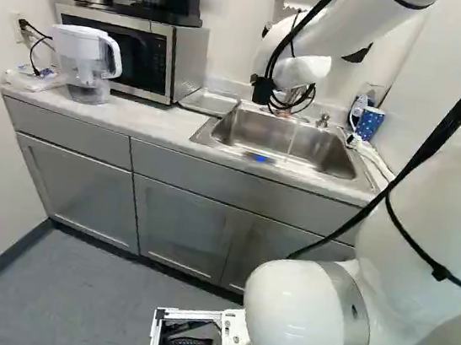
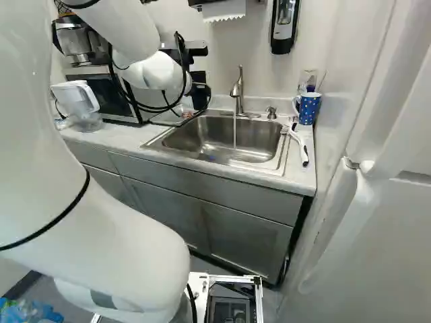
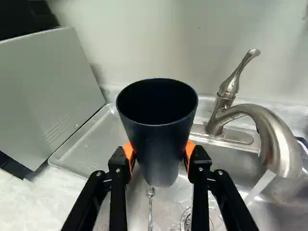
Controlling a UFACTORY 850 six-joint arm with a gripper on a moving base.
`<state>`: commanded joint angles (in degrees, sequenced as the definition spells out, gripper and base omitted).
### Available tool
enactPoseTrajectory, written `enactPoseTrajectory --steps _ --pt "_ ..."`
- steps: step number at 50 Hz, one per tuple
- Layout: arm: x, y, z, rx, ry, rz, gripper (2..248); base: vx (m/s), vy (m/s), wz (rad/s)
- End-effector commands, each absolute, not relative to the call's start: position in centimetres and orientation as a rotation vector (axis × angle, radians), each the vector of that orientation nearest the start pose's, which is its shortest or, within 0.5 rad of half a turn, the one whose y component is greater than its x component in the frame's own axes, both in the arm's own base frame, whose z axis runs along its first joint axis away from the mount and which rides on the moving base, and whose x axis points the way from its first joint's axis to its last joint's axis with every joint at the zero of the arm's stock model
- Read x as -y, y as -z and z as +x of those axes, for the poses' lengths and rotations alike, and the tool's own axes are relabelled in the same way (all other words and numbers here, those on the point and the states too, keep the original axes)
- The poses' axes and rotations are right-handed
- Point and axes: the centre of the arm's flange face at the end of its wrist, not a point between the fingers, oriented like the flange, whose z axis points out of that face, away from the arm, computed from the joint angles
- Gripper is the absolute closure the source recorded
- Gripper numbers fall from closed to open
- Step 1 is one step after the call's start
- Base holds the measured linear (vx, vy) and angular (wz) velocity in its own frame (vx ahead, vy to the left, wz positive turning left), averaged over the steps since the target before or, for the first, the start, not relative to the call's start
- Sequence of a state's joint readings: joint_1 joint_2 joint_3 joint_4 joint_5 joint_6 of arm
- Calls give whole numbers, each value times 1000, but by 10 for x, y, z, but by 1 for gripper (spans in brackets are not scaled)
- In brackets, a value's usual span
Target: Rinse the cup and place it in the tray
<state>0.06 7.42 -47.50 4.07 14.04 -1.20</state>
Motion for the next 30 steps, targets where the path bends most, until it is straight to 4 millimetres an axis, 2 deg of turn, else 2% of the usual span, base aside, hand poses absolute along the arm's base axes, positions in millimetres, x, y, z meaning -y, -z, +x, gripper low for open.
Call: enactPoseTrajectory --steps 11,30 --pt "-8 -597 480 -51 1761 -2571 129 0 0 0" --pt "-35 -597 499 18 1741 -2549 129 0 0 0"
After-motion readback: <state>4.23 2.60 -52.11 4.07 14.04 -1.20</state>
